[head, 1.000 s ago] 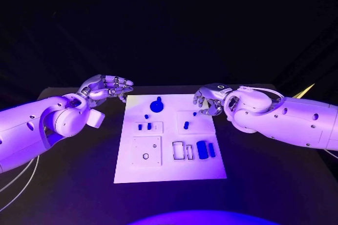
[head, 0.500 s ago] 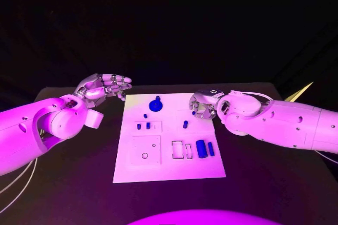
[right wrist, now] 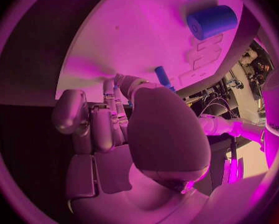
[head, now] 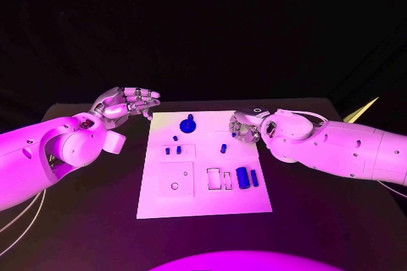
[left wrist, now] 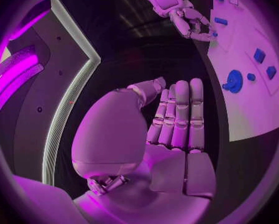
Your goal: Assemble the parts on the task board
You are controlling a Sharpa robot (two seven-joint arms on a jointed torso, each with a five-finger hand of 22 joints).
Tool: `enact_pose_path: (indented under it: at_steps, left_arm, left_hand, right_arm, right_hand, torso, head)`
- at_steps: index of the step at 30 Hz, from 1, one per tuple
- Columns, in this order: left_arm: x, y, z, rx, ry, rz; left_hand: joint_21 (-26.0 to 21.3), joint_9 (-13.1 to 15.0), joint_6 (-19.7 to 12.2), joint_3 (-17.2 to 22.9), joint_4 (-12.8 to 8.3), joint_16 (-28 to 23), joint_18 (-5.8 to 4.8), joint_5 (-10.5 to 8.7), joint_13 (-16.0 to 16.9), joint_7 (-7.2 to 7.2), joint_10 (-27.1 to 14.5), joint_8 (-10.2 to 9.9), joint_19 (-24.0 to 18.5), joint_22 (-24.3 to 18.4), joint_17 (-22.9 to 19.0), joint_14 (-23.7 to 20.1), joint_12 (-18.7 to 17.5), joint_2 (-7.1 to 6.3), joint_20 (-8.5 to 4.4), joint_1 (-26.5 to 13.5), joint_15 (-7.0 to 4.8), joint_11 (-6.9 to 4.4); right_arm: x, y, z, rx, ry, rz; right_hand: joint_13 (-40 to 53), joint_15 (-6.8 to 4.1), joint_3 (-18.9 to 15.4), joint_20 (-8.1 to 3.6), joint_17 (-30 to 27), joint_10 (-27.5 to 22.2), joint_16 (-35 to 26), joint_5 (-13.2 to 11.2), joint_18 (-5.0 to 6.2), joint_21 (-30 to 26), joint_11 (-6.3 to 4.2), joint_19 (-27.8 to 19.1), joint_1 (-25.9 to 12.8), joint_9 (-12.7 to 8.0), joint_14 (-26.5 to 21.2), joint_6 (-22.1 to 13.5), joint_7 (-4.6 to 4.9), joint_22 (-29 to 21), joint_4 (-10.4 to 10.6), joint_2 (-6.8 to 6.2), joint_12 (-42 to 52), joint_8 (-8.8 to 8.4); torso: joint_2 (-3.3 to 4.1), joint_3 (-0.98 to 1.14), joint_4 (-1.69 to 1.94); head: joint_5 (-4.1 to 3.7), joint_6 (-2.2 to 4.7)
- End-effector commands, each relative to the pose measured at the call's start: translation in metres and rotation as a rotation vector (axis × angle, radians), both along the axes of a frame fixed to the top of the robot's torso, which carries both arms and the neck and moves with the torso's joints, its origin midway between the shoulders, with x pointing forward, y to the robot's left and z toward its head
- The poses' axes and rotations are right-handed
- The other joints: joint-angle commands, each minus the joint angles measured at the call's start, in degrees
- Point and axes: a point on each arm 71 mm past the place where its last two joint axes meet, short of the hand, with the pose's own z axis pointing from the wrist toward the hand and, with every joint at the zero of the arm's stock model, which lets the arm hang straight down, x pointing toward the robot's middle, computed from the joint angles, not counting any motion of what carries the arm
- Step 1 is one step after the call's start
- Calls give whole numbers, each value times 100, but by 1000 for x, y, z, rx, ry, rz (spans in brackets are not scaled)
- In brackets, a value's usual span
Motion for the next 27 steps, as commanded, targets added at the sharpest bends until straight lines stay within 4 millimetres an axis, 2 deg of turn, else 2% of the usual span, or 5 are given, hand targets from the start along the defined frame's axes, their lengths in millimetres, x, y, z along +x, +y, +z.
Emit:
enact_pose_path:
  at_steps: [1,12,23,27]
  left_arm:
    - [0,-1,1,-3,-1,-1]
    - [-1,0,0,-1,3,-2]
    - [-1,1,0,2,5,3]
    - [-1,1,0,4,7,2]
  left_hand:
    - [-93,8,-54,-201,47,-99,39,114,-74,31,-79,66,3,-59,-69,-78,37,42,-13,-52,27,5]
    - [-101,7,-62,-207,51,-104,38,114,-76,34,-86,65,9,-65,-73,-76,35,44,-13,-54,28,7]
    - [-118,4,-83,-220,47,-116,37,114,-82,40,-106,59,18,-79,-82,-75,29,38,-13,-48,31,13]
    - [-123,2,-90,-223,47,-120,37,115,-84,42,-112,57,20,-83,-84,-75,27,37,-12,-47,32,15]
  right_arm:
    - [-1,2,-3,-1,8,4]
    - [-1,4,-10,-6,27,4]
    - [-1,10,-12,-10,20,3]
    - [-1,11,-13,-21,15,-2]
  right_hand:
    - [-51,-60,253,-11,123,74,119,47,-197,192,-18,173,-159,95,315,232,16,264,-72,13,-65,-65]
    - [-60,-84,315,-27,170,164,178,43,-212,310,-46,193,-226,148,329,314,-9,335,-177,93,-93,-31]
    - [-64,-88,321,-30,159,174,172,41,-213,319,-49,194,-240,157,326,322,-12,343,-203,95,-104,-28]
    - [-75,-97,373,-39,185,209,204,44,-219,361,-57,198,-238,191,331,360,-15,374,-305,146,-134,-9]
  torso:
    - [-3,1,-3]
    - [-2,-4,5]
    - [-5,-3,6]
    - [-5,-6,5]
  head:
    - [7,-6]
    - [7,-23]
    - [1,-43]
    - [4,-49]
